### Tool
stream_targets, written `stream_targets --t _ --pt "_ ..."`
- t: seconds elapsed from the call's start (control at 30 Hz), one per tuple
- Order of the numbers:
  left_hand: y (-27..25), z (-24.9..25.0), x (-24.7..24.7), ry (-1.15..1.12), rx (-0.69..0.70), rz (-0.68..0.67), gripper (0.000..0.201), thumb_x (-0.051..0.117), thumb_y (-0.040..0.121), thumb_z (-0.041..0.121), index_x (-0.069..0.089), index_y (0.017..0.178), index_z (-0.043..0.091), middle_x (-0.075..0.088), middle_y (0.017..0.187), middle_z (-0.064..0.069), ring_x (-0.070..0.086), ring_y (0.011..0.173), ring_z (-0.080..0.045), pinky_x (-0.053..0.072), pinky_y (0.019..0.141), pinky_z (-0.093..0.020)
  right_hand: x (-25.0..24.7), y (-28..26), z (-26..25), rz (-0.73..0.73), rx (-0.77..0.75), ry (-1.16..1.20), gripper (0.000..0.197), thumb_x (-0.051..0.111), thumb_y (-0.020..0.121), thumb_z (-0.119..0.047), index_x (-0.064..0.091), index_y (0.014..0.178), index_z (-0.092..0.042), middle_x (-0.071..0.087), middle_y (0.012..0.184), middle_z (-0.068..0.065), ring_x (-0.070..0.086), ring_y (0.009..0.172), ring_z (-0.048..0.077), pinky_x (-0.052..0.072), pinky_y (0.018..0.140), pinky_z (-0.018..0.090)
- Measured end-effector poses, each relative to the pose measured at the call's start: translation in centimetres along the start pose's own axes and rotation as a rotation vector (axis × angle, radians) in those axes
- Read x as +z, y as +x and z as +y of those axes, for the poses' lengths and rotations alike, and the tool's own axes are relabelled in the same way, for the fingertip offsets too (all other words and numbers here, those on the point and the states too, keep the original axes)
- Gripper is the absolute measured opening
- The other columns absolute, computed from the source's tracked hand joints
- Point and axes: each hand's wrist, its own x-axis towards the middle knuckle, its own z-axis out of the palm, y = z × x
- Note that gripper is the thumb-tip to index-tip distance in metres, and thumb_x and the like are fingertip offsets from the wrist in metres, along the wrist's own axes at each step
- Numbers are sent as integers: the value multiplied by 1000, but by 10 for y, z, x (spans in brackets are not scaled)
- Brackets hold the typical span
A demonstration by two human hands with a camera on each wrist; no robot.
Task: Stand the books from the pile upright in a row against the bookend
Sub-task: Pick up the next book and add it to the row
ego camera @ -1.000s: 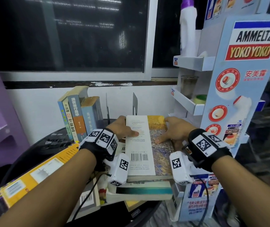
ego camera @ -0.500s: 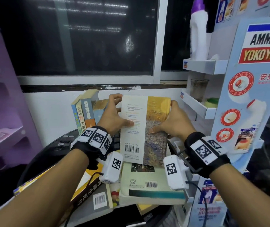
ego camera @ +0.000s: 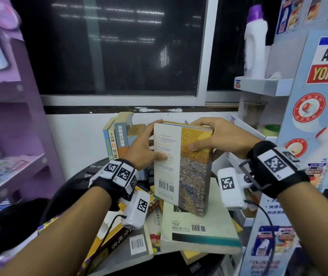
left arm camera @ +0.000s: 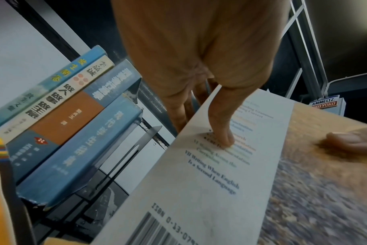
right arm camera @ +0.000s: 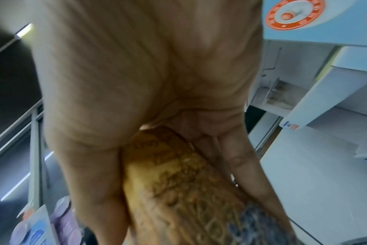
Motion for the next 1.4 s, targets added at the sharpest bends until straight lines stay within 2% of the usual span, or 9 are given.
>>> stream_targets --t 0.17,0.3,0.37,0.57,0.67,0.8,1.0,1.17,1.4 --pt "2 -9 -13 23 -30 51 81 73 75 -6 35 141 22 53 131 0 53 120 -18 51 84 -23 15 5 -13 131 -65 -72 38 83 72 -25 66 106 -24 71 93 1 71 79 18 60 58 35" --pt "5 -15 -31 187 -16 264 63 70 84 11 42 139 19 50 138 4 45 122 -7 35 94 -22 29 17 -14 216 -63 -72 35 82 73 -28 66 104 -23 69 90 -1 68 80 13 58 62 28" --pt "7 -17 -40 258 -21 362 57 67 86 14 45 138 19 49 140 4 44 126 -10 32 97 -22 38 24 -12 250 -63 -74 42 81 73 -30 66 111 -22 69 94 -1 66 81 12 56 65 25" --pt "24 -27 -63 580 14 489 60 67 82 41 51 134 16 53 137 -6 46 126 -25 36 104 -39 58 54 -8 286 -71 -55 50 80 73 -35 62 118 -25 66 105 3 64 91 16 57 81 34" --pt "34 -31 -68 693 7 474 61 68 81 43 51 132 15 55 133 -8 47 122 -26 36 102 -38 66 69 -9 282 -69 -83 60 77 66 -45 61 121 -26 65 107 4 61 101 20 55 89 40" --pt "47 -39 -72 787 -1 441 56 67 80 42 54 126 13 58 127 -9 48 118 -27 36 99 -37 70 86 -10 279 -71 -88 56 78 68 -42 63 119 -25 67 105 3 63 98 18 56 86 38" --pt "73 -63 -74 870 -12 437 67 67 74 53 49 129 18 55 130 -4 47 120 -24 35 103 -41 69 105 -9 277 -66 -114 52 78 70 -40 65 117 -23 67 104 3 62 100 20 56 86 39" --pt "81 -81 -69 912 -14 508 76 65 69 63 45 131 23 48 136 1 39 128 -22 28 108 -42 67 119 -7 286 -44 -132 43 75 71 -41 65 109 -26 67 102 1 59 105 22 54 89 41" --pt "83 -92 -63 971 42 599 78 65 65 64 45 128 22 48 131 2 39 127 -22 26 104 -38 72 135 -5 313 -33 -155 49 74 69 -45 64 114 -26 66 104 2 60 103 21 54 89 41"
